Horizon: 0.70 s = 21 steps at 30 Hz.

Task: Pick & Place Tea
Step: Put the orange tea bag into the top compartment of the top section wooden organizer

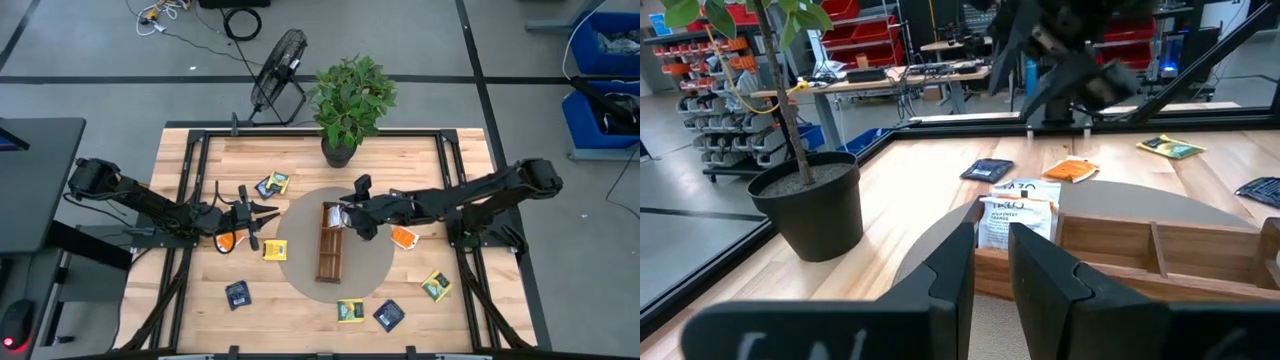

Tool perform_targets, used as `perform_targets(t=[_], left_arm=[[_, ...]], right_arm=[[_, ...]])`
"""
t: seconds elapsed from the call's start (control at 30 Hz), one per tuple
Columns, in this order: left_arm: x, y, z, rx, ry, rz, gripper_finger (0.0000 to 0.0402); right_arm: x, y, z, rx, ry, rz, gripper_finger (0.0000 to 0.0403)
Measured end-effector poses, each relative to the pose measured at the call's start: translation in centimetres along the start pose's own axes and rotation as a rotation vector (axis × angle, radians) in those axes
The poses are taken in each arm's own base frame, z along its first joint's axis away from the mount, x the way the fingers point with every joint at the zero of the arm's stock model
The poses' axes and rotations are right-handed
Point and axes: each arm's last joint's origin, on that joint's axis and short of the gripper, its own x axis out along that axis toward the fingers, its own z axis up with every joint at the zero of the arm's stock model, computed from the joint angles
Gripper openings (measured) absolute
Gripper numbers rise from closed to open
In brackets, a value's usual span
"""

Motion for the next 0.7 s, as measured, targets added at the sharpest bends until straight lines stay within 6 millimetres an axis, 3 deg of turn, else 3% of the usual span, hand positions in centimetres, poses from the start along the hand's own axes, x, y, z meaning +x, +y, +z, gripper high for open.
perform_targets(t=[0.17, 0.3, 0.57, 0.7], left_arm=[[0.0, 0.0, 0.0, 0.001, 0.002, -0.001, 0.0069], [0.0, 0.0, 0.0, 0.001, 0.002, -0.001, 0.0069], [0.0, 0.0, 0.0, -0.001, 0.002, -0.001, 0.0069], [0.0, 0.0, 0.0, -0.001, 0.003, -0.003, 0.0069]], right_arm=[[-1.2, -0.7, 0.1, 0.418, -0.019, -0.012, 0.0153], [-2.3, -0.9, -0.2, 0.657, 0.006, 0.021, 0.0153], [-4.6, 0.6, 1.0, 0.834, -0.037, 0.118, 0.0153], [-5.7, 2.1, 1.5, 0.878, -0.048, 0.078, 0.0153]])
